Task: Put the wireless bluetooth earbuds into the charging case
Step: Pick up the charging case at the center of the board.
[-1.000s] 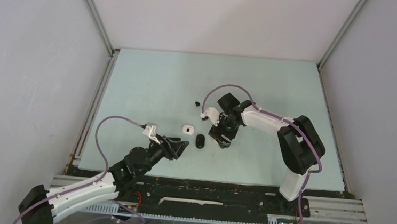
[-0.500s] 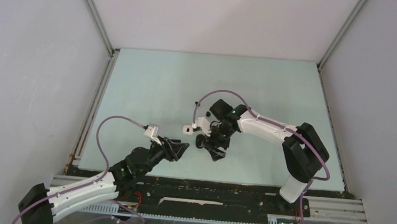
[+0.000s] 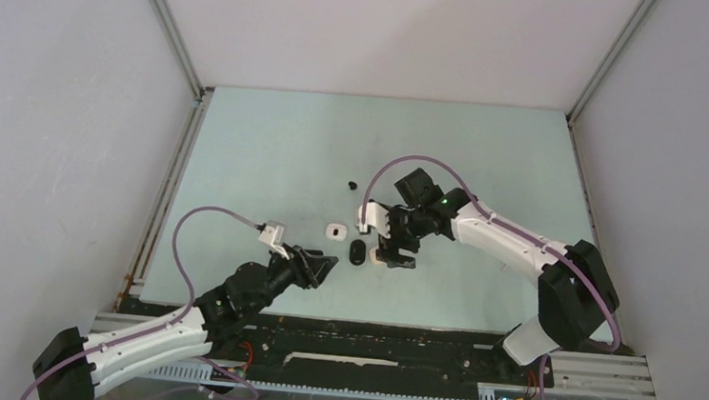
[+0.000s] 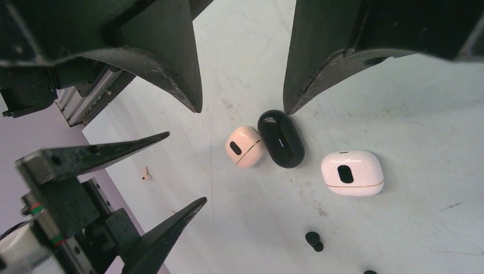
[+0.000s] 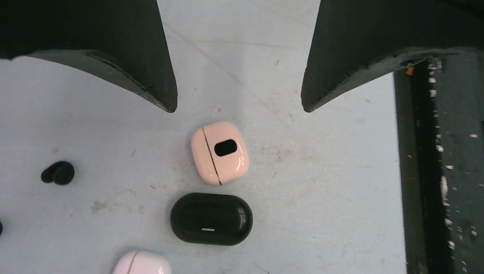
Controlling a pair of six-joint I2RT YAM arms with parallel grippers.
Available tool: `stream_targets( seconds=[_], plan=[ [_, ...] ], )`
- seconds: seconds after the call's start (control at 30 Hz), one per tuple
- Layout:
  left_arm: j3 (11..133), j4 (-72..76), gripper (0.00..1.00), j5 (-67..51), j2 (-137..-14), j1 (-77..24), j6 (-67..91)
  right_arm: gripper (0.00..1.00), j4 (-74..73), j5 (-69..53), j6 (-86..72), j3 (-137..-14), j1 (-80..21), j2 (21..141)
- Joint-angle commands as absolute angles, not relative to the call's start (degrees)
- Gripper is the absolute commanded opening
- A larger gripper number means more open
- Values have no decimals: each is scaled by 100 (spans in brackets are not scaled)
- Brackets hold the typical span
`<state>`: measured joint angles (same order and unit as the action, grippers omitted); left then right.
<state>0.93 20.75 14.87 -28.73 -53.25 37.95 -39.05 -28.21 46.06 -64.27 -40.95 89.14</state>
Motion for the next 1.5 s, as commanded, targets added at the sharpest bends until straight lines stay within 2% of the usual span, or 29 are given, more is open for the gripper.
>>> stream_targets(
  seconds=[0.0,0.43,0.6,0.67,0.8,0.9,1.0,1.17,1.47],
  plan=[
    [443,1823,59,1568,-2808,-5370,3743,82,-3115,-2571,5446,-6198,-4302,9173],
    [396,1406,58,1629,-2327,-5381,3838,81,-2786,-2374,5814,-6328,-4471,10095],
    [404,1409,58,1587,-2353,-5380,3833,76,-2900,-2321,5798,-6384,-4450,10347],
    [408,1438,58,1582,-2375,-5379,3821,72,-2907,-2344,5737,-6383,-4430,10319],
    [404,1594,57,1568,-2546,-5388,3819,50,-2926,-2279,5529,-6387,-4425,10201],
    [402,1784,57,1542,-2764,-5401,3848,38,-3077,-2197,5254,-6389,-4429,9898],
    [464,2045,58,1486,-3082,-5414,3875,34,-3328,-2131,4844,-6349,-4431,9304],
    [871,2498,60,1036,-3931,-5497,3701,34,-3266,-2114,4434,-5853,-4456,7884],
    [1744,2912,62,411,-5138,-5722,3323,37,-2451,-2018,4305,-4861,-4424,6899]
  ],
)
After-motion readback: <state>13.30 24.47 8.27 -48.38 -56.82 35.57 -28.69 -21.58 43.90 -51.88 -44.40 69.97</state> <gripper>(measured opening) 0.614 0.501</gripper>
